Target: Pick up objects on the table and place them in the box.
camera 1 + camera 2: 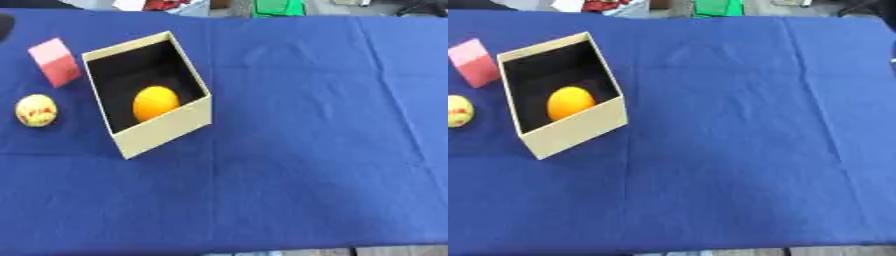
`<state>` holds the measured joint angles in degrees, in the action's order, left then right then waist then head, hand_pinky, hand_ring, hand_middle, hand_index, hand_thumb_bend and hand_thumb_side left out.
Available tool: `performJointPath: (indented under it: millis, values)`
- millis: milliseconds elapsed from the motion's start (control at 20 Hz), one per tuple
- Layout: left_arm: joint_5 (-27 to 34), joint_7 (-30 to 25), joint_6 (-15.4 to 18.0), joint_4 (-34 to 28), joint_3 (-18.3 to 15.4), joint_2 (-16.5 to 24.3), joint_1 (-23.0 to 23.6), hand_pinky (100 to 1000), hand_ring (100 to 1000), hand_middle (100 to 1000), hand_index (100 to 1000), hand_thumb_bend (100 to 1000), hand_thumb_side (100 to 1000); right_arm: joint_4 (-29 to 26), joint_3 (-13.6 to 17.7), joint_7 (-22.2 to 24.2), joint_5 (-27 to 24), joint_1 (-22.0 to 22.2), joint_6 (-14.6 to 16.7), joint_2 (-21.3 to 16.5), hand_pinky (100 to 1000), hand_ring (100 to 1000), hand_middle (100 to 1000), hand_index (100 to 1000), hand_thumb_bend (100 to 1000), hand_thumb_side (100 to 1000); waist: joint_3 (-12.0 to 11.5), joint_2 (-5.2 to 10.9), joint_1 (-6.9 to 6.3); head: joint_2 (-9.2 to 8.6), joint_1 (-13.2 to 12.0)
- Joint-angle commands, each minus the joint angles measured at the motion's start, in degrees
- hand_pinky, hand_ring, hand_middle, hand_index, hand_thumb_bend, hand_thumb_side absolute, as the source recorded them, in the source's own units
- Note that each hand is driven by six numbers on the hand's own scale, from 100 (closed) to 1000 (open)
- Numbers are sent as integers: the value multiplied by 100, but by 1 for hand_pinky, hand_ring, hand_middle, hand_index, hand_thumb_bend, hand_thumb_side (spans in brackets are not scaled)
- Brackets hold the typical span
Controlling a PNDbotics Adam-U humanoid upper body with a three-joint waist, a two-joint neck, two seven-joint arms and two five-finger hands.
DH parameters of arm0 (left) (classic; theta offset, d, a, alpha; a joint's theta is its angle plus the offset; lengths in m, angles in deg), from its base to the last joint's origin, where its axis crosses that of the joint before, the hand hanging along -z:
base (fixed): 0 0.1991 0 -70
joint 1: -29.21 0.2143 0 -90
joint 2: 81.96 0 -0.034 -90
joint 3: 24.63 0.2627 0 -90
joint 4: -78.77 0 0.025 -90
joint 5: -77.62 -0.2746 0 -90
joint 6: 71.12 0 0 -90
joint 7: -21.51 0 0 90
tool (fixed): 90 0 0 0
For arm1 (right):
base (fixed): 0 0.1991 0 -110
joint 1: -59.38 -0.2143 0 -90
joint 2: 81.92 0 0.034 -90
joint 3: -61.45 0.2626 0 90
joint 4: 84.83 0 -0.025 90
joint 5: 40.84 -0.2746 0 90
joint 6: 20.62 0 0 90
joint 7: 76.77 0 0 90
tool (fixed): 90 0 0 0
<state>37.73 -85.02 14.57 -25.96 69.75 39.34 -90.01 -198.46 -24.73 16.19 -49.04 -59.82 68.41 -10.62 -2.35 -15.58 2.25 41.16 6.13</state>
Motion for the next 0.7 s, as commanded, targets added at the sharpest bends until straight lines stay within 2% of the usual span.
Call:
performJointPath:
  millis: [50, 200, 250, 300, 400, 450, 500, 550, 600, 700]
  values:
    - [-96, -281, 12, 12, -27, 244, -52, 610, 781, 714, 853, 435, 1000, -96, 105, -31, -16, -38, 62, -229, 997, 1000, 823, 1000, 100, 753, 15, 46, -13, -144, 20]
    - [-163, -444, -31, 50, 16, 264, -1, 619, 784, 719, 855, 508, 1000, -96, 121, -40, 2, -30, 82, -240, 998, 1000, 823, 1000, 100, 776, 20, -32, -8, -201, 10]
    - [-193, -507, -37, 60, 37, 271, 12, 627, 787, 724, 858, 565, 990, -96, 124, -42, 9, -29, 83, -241, 999, 1000, 823, 1000, 100, 780, 20, -55, -5, -210, 8]
    - [-226, -584, -37, 66, 62, 281, 24, 627, 787, 724, 858, 565, 990, -96, 126, -44, 16, -29, 81, -240, 999, 1000, 823, 1000, 100, 780, 19, -75, -2, -212, 6]
    - [-293, -786, -2, 69, 109, 303, 38, 648, 798, 737, 868, 700, 988, -96, 127, -46, 31, -29, 73, -241, 999, 1000, 823, 1000, 100, 785, 15, -103, 5, -209, -3]
    - [-326, -919, 22, 76, 130, 312, 42, 671, 810, 752, 879, 853, 987, -96, 125, -45, 38, -29, 68, -241, 999, 1000, 823, 1000, 100, 790, 12, -112, 8, -205, -15]
    - [-360, -1068, 49, 82, 145, 319, 41, 674, 811, 753, 880, 869, 987, -96, 124, -45, 44, -29, 62, -240, 999, 1000, 823, 1000, 100, 790, 9, -116, 10, -202, -24]
    - [-393, -1228, 73, 91, 158, 328, 43, 690, 819, 761, 885, 970, 987, -96, 122, -44, 50, -29, 56, -237, 1000, 1000, 823, 1000, 100, 791, 5, -119, 12, -199, -35]
    - [-424, -1401, 95, 98, 170, 338, 45, 696, 822, 764, 887, 1000, 985, -96, 121, -43, 54, -27, 50, -234, 1000, 1000, 823, 1000, 100, 791, 0, -118, 14, -197, -49]
    - [-476, -1723, 124, 98, 174, 343, 47, 710, 829, 770, 890, 1000, 949, -96, 119, -40, 62, -22, 41, -228, 1000, 1000, 823, 1000, 100, 796, -10, -114, 17, -189, -106]
